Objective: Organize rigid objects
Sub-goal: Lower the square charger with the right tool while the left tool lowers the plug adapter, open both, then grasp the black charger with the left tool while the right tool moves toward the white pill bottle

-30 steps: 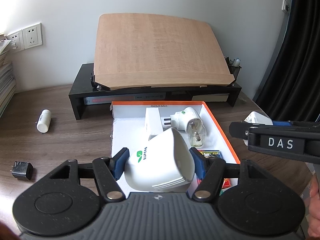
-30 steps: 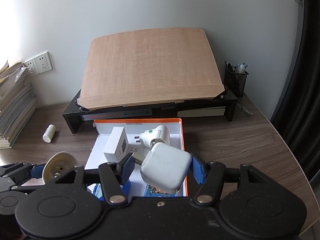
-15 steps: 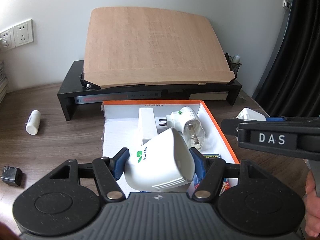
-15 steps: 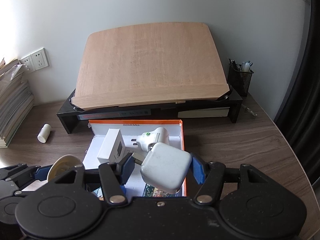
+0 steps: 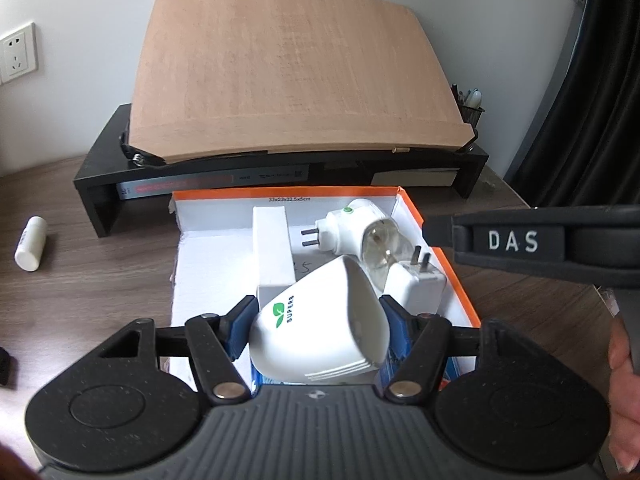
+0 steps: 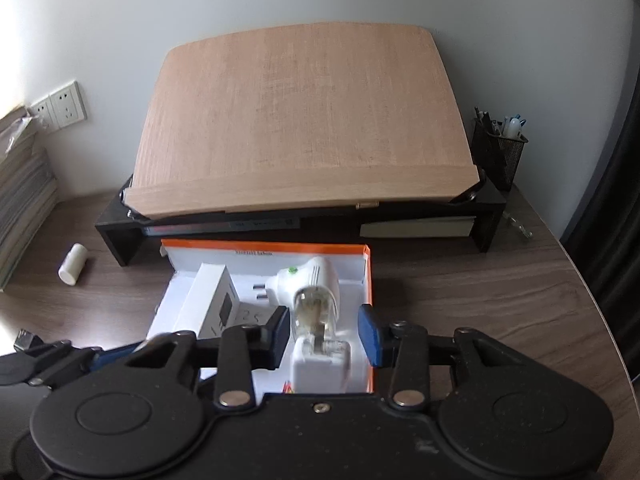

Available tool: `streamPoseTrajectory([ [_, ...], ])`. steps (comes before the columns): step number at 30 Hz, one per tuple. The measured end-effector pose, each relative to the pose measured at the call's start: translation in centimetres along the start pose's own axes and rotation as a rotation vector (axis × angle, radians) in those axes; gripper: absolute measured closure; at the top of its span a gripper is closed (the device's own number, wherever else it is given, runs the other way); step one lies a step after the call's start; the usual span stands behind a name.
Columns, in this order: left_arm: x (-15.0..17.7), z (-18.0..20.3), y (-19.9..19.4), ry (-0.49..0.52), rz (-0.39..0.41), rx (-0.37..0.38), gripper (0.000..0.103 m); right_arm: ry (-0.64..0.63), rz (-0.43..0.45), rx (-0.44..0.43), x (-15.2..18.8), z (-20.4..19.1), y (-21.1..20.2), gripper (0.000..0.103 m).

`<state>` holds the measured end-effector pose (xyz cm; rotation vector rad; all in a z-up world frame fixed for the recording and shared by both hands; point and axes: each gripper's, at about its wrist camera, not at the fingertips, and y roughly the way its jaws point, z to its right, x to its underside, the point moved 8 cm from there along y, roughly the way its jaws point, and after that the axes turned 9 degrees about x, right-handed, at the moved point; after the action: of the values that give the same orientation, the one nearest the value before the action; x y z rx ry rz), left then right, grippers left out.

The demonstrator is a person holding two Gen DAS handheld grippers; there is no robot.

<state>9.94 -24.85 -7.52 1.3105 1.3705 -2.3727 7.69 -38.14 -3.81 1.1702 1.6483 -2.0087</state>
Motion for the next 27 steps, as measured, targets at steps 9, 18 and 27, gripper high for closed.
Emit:
streamPoseTrajectory([
  [9, -0.6, 1.0, 1.6, 0.014, 0.005, 0.038, 0.036, 0.033, 0.029, 0.042, -0.5, 1.4, -0.3, 0.052],
  [18, -0.8, 1.7, -1.0, 0.019, 0.07, 0.073, 0.024, 0.071, 0.079, 0.093, -0.8, 2.0, -2.1, 0.034],
  [27, 0.2, -4.0, -6.6, -0.056, 0.151, -0.031, 0.017, 0.028, 0.096, 0.045, -0.4, -2.9, -3.7, 0.025],
])
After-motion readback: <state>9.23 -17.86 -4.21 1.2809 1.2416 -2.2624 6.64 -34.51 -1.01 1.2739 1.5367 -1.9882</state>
